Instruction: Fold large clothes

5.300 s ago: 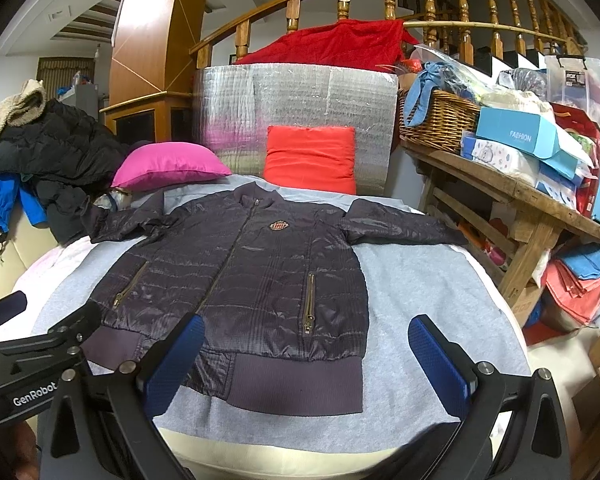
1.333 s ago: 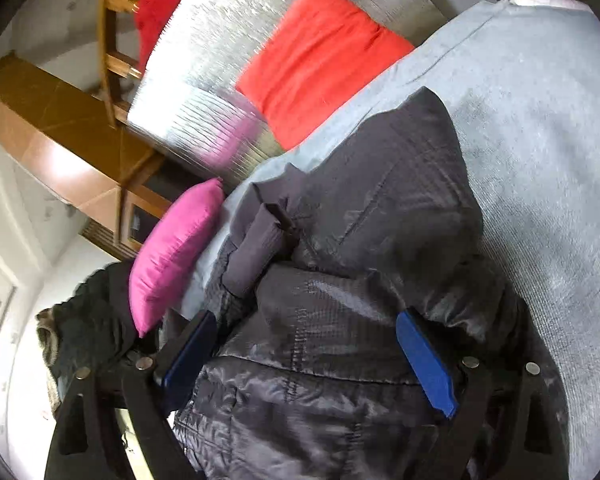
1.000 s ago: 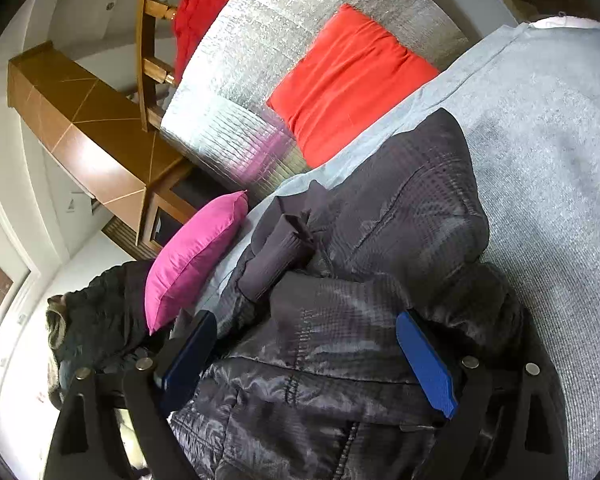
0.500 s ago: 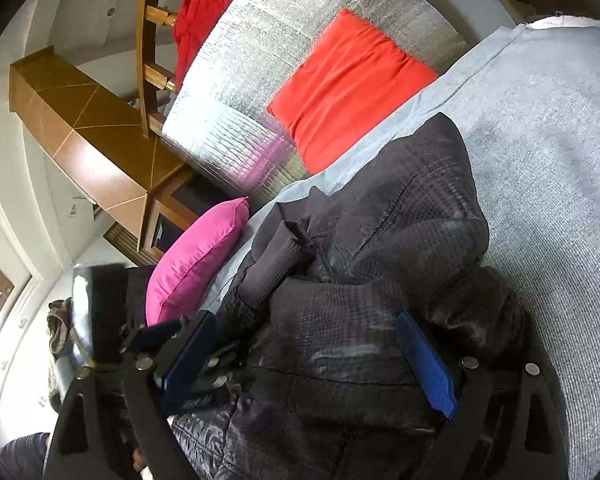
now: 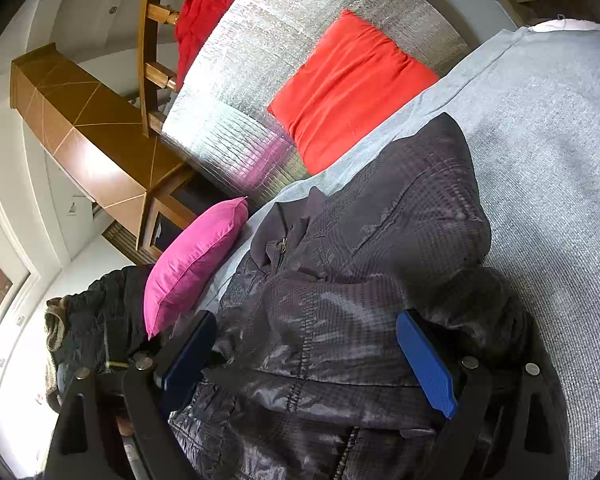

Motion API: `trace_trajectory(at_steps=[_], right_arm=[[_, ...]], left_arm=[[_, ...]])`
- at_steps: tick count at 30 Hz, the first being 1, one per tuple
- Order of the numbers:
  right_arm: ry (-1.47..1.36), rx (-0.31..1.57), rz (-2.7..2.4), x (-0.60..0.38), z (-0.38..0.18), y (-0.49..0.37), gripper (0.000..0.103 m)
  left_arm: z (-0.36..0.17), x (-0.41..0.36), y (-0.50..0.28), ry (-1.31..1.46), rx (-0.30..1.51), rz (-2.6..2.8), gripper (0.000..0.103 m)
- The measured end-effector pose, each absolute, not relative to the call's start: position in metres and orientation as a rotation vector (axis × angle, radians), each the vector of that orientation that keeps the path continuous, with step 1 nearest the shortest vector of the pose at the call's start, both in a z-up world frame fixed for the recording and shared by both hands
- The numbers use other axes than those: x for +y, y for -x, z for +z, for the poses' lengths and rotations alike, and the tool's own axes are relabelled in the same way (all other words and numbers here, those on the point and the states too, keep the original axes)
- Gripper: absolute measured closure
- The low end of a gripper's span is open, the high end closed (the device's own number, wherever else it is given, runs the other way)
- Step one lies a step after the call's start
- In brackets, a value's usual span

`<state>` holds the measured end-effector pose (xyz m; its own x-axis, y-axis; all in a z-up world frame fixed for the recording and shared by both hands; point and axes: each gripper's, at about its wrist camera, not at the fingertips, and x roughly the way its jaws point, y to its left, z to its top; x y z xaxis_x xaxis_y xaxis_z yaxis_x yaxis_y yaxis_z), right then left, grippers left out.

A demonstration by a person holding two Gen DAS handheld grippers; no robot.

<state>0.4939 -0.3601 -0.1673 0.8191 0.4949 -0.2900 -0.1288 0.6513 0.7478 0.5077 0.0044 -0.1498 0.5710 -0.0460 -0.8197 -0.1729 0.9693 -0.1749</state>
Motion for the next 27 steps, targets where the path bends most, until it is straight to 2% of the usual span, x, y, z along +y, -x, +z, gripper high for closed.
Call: trace_trajectory(at_steps=[2,3,4,7,11,15,19,24,27], right_arm=[[-0.788,0.506,0.371,-0.36,-0.166,-0.494,0.01],[-0.788,0.506,0.371,-0.36,-0.166,-0.494,0.01],[-0.788,0.506,0.371,-0.36,-0.166,-0.493,0.01],[-0.79,0.504,0.373,-0.361,-0.166,-0.493,0.01],[-0.798,0.501,0.379,-0.362,-0.166,-0.492,0.01],[-0.8,0.508,0.386,-0.363,-0.166,-0.491,0.01],[-0.806,0.587,0.388,-0.37,-0.15,-0.49,0.01],[-0.735,0.501,0.235,-0.416,-0.104,-0.469,0.01],[-0.742,0.66,0.171,-0.438,-0.12,-0.509,0.01]], left_arm=[[-0.153,0.009,-0.51,0.29,0.961,0.058,0.041],[-0.152,0.009,-0.511,0.302,0.959,0.048,0.053],[-0.148,0.007,-0.508,0.307,0.954,0.046,0.059],[-0.131,0.0,-0.501,0.268,0.892,0.028,0.071],[-0.103,-0.022,-0.482,0.099,0.699,0.008,0.072],[-0.156,-0.004,-0.495,0.171,0.874,0.045,0.072],[-0.167,-0.006,-0.489,0.149,0.837,0.041,0.069],[-0.173,0.005,-0.484,0.2,0.815,0.014,0.067],[-0.174,0.007,-0.486,0.228,0.807,-0.001,0.067]])
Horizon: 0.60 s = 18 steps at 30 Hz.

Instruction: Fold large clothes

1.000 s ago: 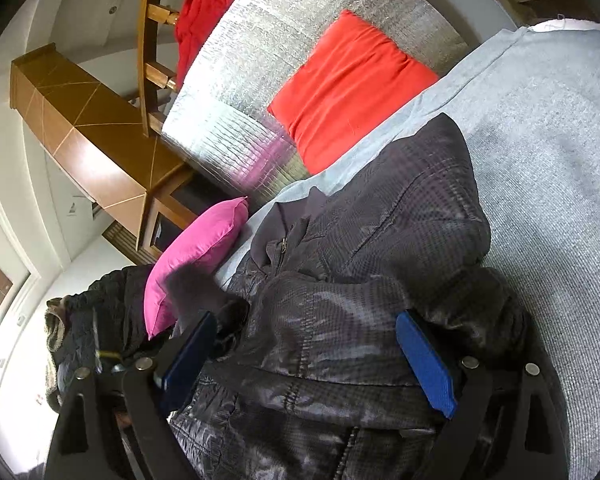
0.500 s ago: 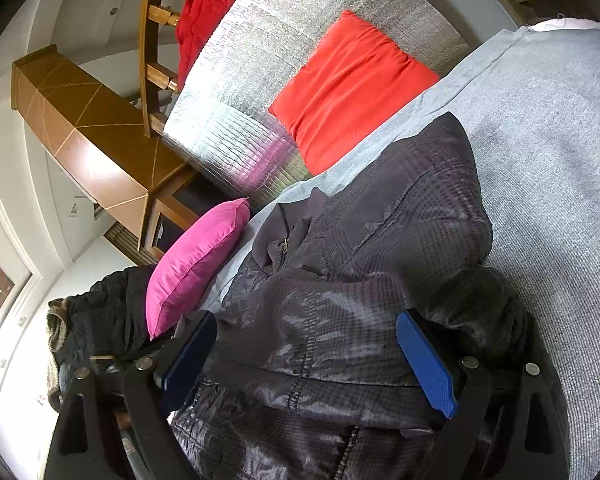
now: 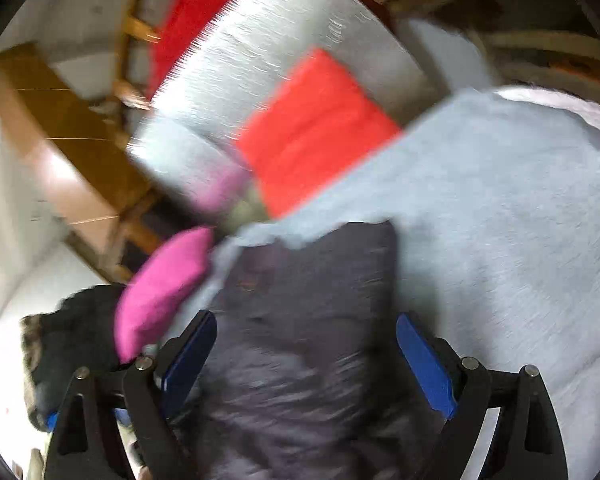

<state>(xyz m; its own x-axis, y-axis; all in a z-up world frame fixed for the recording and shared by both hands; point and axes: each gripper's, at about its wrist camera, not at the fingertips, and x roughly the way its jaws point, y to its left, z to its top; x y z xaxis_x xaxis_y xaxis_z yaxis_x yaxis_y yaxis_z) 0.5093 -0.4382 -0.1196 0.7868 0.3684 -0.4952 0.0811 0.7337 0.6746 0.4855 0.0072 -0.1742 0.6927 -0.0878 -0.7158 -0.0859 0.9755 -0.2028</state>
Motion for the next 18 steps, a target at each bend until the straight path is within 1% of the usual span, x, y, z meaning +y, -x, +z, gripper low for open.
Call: trace_trajectory(at_steps=[1,2,4,5,6,8,9,10,11,12,13,14,17,18], right_arm=[[-0.744,0.716,0.174,-0.441,-0.128,-0.525,0.01],[-0.72,0.773,0.172,-0.44,-0.134,-0.543,0.013],[-0.66,0.838,0.179,-0.434,-0.137,-0.568,0.03],[-0.622,0.884,0.174,-0.429,-0.137,-0.58,0.073],[-0.577,0.915,0.157,-0.423,-0.133,-0.588,0.093],[-0.442,0.859,0.155,-0.407,-0.106,-0.588,0.095],[-0.397,0.819,0.147,-0.404,-0.095,-0.584,0.096],[-0.342,0.775,0.119,-0.402,-0.09,-0.58,0.096],[-0.311,0.799,0.079,-0.402,-0.099,-0.583,0.096],[-0.29,0.847,0.042,-0.404,-0.114,-0.593,0.096],[-0.276,0.9,0.015,-0.406,-0.132,-0.6,0.095],[-0.272,0.928,0.004,-0.408,-0.15,-0.604,0.094],[-0.378,0.871,0.026,-0.418,-0.149,-0.595,0.086],[-0.444,0.853,0.041,-0.427,-0.146,-0.59,0.081]], left_arm=[[-0.175,0.007,-0.488,0.234,0.806,-0.005,0.067],[-0.175,0.007,-0.488,0.238,0.805,-0.007,0.067],[-0.175,0.008,-0.487,0.244,0.802,-0.011,0.067],[-0.176,0.008,-0.486,0.246,0.8,-0.013,0.067],[-0.176,0.009,-0.486,0.252,0.799,-0.016,0.067],[-0.178,0.011,-0.488,0.268,0.795,-0.024,0.067],[-0.179,0.011,-0.488,0.271,0.792,-0.028,0.066],[-0.179,0.011,-0.488,0.271,0.789,-0.036,0.061],[-0.179,0.008,-0.489,0.26,0.788,-0.046,0.059],[-0.179,0.006,-0.488,0.251,0.788,-0.051,0.054],[-0.179,0.004,-0.488,0.24,0.786,-0.055,0.052],[-0.179,0.003,-0.488,0.235,0.787,-0.053,0.052],[-0.179,0.004,-0.488,0.241,0.789,-0.054,0.052],[-0.179,0.003,-0.488,0.241,0.788,-0.054,0.052]])
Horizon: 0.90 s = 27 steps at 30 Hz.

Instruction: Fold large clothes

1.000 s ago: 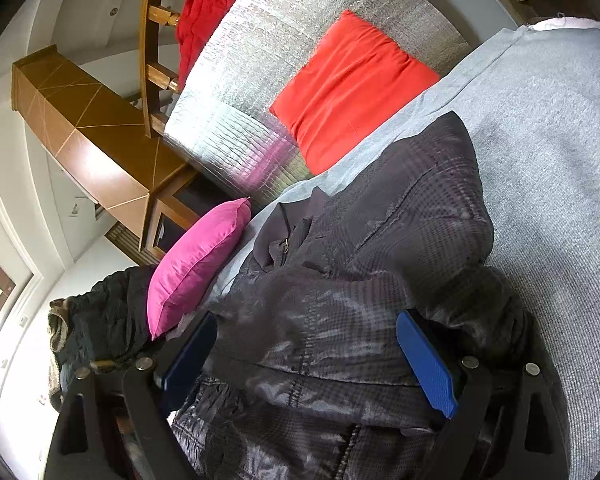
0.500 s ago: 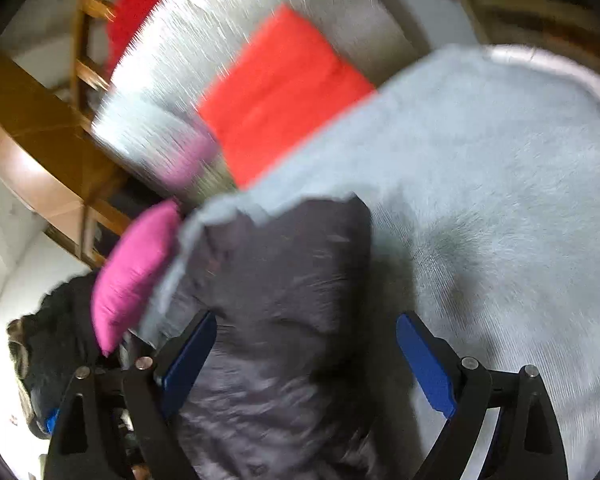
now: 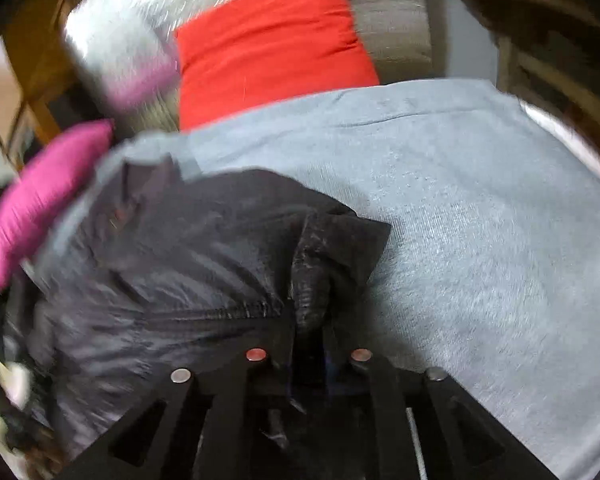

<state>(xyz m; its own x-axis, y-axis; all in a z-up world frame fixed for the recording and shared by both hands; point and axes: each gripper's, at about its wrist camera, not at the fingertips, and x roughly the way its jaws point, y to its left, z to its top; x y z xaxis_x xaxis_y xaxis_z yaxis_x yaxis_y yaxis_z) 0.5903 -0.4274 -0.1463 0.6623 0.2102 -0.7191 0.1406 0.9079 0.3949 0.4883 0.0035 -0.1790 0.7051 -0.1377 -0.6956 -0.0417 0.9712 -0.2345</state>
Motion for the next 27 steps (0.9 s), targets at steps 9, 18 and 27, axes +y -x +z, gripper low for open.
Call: trace_trajectory(at_steps=[9,18,27], right_arm=[[-0.589,0.863,0.135,-0.431,-0.14,-0.531,0.021],[-0.118,0.946,0.059,-0.367,-0.151,-0.531,0.073],[-0.012,0.893,0.001,-0.345,-0.152,-0.523,0.073]], left_arm=[[-0.178,0.003,-0.488,0.237,0.793,-0.051,0.052],[-0.178,0.004,-0.488,0.242,0.793,-0.053,0.052],[-0.177,0.004,-0.488,0.242,0.794,-0.053,0.052]])
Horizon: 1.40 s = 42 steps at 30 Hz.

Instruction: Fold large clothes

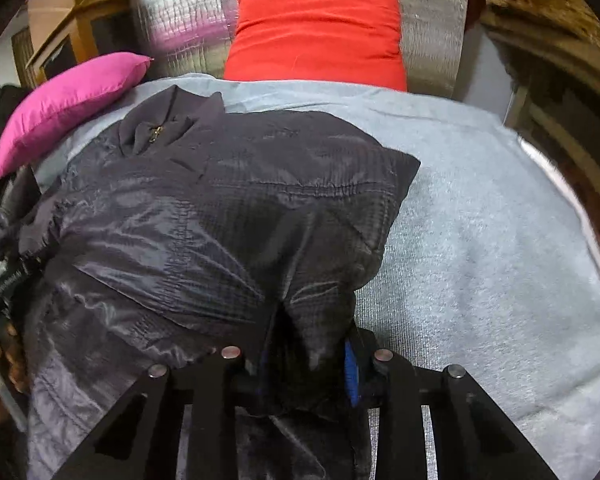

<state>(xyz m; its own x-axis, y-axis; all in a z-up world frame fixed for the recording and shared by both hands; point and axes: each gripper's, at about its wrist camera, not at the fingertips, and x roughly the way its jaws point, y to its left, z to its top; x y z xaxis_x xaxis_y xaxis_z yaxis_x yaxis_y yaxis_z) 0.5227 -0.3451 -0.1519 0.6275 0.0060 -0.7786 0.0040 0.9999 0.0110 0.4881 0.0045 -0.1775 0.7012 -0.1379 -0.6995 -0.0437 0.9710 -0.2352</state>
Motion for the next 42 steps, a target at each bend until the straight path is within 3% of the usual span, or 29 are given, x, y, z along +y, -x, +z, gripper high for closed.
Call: trace_trajectory(at_steps=[42], right_arm=[[0.077,0.827,-0.074,-0.335,-0.155,-0.515,0.073]], left_arm=[[-0.178,0.003,-0.489,0.235,0.798,-0.052,0.051]])
